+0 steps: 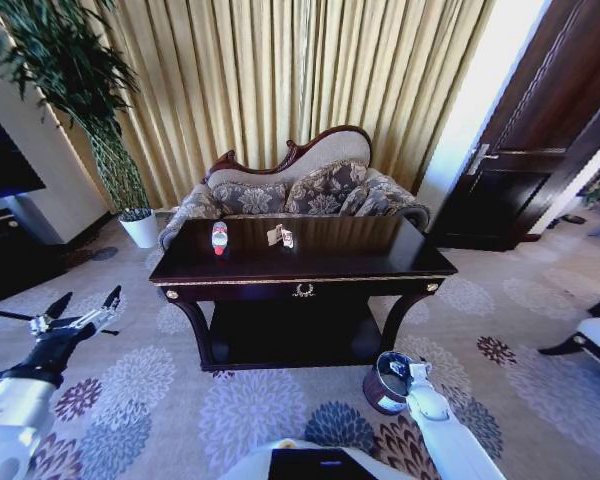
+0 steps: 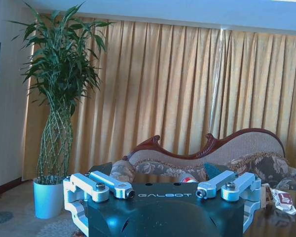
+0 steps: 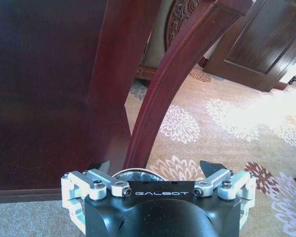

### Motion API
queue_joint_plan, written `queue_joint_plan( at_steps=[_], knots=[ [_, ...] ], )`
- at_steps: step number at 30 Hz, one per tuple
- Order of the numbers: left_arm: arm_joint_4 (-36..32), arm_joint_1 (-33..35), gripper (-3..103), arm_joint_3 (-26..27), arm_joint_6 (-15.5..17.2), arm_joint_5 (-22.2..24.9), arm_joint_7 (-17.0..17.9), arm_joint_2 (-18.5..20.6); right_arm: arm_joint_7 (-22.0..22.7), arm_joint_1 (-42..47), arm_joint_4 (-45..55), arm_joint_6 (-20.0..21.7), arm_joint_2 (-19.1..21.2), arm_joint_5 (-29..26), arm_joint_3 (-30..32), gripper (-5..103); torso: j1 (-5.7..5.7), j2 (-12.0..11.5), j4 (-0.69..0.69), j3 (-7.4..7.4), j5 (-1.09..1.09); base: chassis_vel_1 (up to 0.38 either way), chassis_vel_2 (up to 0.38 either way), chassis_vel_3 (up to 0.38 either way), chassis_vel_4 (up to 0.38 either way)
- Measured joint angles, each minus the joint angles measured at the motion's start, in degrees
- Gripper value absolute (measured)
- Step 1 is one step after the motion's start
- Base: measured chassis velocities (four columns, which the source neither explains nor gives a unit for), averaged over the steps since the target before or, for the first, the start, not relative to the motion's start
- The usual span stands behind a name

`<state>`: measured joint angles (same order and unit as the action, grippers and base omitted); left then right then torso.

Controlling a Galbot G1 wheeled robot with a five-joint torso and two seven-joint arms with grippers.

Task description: Move to the front of the table and place the trash on the table into the trash bin.

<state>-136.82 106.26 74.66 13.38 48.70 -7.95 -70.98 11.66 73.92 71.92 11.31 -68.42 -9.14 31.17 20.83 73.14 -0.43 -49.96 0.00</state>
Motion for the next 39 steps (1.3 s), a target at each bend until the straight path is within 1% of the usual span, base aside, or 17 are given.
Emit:
queue_joint_plan(
  at_steps=[6,10,12,13,15,16,18,21,22,24,25,29,30,32,33,37,39],
  knots=[
    [0.2,0.01,100,0.0,-0.08,0.34,0.01,-0.1,0.09,1.14,1.69,0.09,-0.11,-0.21,0.29,100,0.0,0.0,0.0,0.0,0.0,0.0,0.0,0.0,0.0],
    [0.12,-0.14,100,0.24,-0.09,1.17,0.3,-0.1,-0.14,3.34,5.57,-1.24,0.27,-3.33,0.83,100,0.0,0.0,-0.01,0.0,0.0,0.0,0.0,0.0,0.0],
    [-0.01,-0.27,100,0.39,-0.09,1.63,0.38,-0.1,-0.33,5.74,10.82,-5.72,-0.35,-8.27,2.72,100,0.0,0.0,0.01,0.0,0.0,0.0,0.0,0.0,0.0],
    [-0.01,-0.27,100,0.39,-0.09,1.63,0.38,-0.1,-0.33,5.74,10.82,-5.72,-0.35,-8.27,2.72,100,0.0,0.0,0.01,0.0,0.0,0.0,0.0,0.0,0.0],
    [0.01,-0.25,100,0.41,-0.16,1.71,0.41,-0.06,-1.47,8.62,16.82,-7.89,-0.82,-13.48,4.07,100,0.0,0.0,0.01,0.0,0.0,0.0,0.0,0.0,0.0],
    [0.22,-0.22,100,0.41,-0.39,1.71,0.41,-0.03,-3.03,11.13,21.36,-9.13,-0.91,-16.22,4.91,100,0.0,0.0,0.01,0.0,-0.01,0.0,0.0,0.0,0.0],
    [0.34,-0.21,100,0.41,-0.46,1.71,0.42,-0.03,-3.72,12.17,23.25,-9.72,-0.93,-16.87,5.23,100,0.0,0.0,0.0,0.0,-0.01,0.0,0.0,0.0,0.0],
    [0.77,0.06,100,0.37,-0.64,1.71,0.45,0.03,-5.96,17.44,35.56,-11.08,-0.86,-18.56,6.52,100,0.0,0.0,0.0,0.0,-0.02,0.0,0.0,0.0,0.0],
    [0.77,0.06,100,0.37,-0.64,1.71,0.45,0.03,-5.96,17.44,35.56,-11.08,-0.86,-18.56,6.52,100,0.0,0.0,0.0,0.0,-0.02,0.0,0.0,0.0,0.0],
    [0.85,0.1,100,-0.03,-0.75,1.59,0.44,0.05,-6.0,18.84,40.99,-11.04,-0.85,-19.23,6.72,100,-0.01,0.0,0.0,0.0,-0.01,0.0,0.0,0.0,0.0],
    [1.0,-0.11,100,-0.68,-0.99,1.38,0.43,0.01,-5.77,20.04,46.69,-10.7,-0.98,-20.06,6.79,100,0.0,0.0,0.01,0.0,-0.02,0.0,0.0,0.0,0.0],
    [1.27,-0.53,100,-1.65,-1.08,0.58,0.56,-0.09,-4.89,21.83,53.07,-8.69,-1.09,-20.43,6.66,100,0.0,0.0,0.0,0.0,-0.01,0.0,0.0,0.0,0.0],
    [1.27,-0.61,100,-1.96,-1.07,0.29,0.81,-0.15,-4.68,23.22,57.94,-6.93,-1.02,-19.7,6.44,100,0.0,0.0,-0.01,0.0,-0.01,0.0,0.0,0.0,0.0],
    [1.06,-0.55,100,-2.08,-1.03,0.16,0.98,-0.14,-4.21,24.39,62.47,-4.92,-0.85,-17.95,6.13,100,0.0,0.0,0.0,0.0,-0.01,0.0,0.0,0.0,0.0],
    [1.06,-0.55,100,-2.08,-1.03,0.16,0.98,-0.14,-4.21,24.39,62.47,-4.92,-0.85,-17.95,6.13,100,0.0,0.0,0.0,0.0,-0.01,0.0,0.0,0.0,0.0],
    [0.05,0.08,100,-2.05,-0.89,0.37,1.61,0.18,-3.0,25.6,67.09,-1.45,0.32,-12.19,4.78,100,0.0,0.0,0.0,0.0,-0.01,0.0,0.0,0.0,0.0],
    [-0.14,0.19,100,-2.0,-0.83,0.42,1.72,0.18,-2.74,25.77,67.36,-0.77,0.53,-11.83,4.45,100,0.0,0.0,0.01,0.0,0.0,0.0,0.0,0.0,0.0]
  ],
)
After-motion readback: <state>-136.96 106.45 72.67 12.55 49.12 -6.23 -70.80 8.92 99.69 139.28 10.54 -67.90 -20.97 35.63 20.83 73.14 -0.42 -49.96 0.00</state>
